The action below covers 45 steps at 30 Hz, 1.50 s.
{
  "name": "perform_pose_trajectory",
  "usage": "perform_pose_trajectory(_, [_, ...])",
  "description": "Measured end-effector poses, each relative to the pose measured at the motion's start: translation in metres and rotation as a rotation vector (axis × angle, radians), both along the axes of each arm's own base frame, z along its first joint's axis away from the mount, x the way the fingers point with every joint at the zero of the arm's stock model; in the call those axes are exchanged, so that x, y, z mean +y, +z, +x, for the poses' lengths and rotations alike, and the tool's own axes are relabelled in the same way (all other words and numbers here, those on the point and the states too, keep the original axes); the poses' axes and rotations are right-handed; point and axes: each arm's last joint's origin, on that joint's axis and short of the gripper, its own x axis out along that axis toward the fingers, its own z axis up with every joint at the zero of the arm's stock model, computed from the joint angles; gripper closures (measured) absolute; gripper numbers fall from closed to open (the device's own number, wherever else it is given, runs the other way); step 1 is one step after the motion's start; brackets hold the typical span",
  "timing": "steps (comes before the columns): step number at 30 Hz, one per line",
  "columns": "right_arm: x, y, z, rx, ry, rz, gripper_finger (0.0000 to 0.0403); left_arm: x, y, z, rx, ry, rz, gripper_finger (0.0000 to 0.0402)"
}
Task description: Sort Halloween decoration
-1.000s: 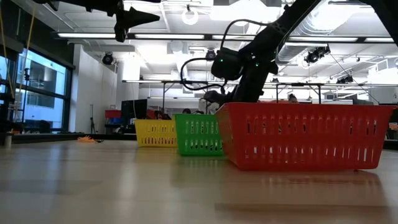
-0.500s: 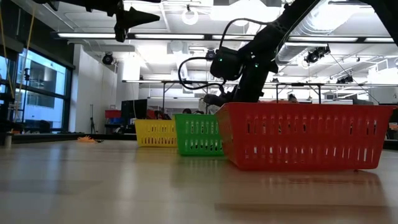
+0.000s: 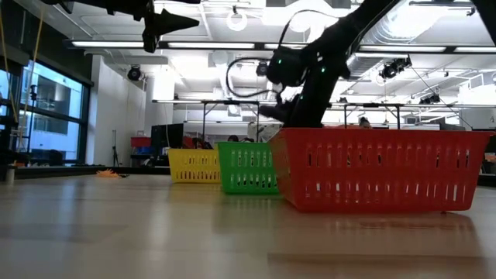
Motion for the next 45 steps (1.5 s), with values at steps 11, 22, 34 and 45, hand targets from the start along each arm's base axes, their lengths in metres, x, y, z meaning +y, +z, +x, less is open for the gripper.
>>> perform_pose_trajectory(11, [0.005, 0.075, -0.035, -0.09, 0.108, -0.153, 0.0403, 0.0, 0.0, 0.0, 0.002, 0.0, 0.002, 0.0222])
perform_pose_trajectory(22, [0.05, 0.175, -0.082, -0.431, 0.363, -0.442, 0.0403, 0.0, 0.003, 0.0, -0.002, -0.007, 0.113, 0.0222])
perform_pose_trajectory(34, [0.095, 0.227, -0.105, -0.691, 0.72, -0.817, 0.0403, 0.0, 0.018, 0.0, -0.132, 0.009, 0.277, 0.0222])
perform_pose_trajectory(45, [0.098, 0.228, -0.103, -0.708, 0.718, -0.83, 0.0403, 0.0, 0.018, 0.0, -0.128, 0.009, 0.283, 0.0222])
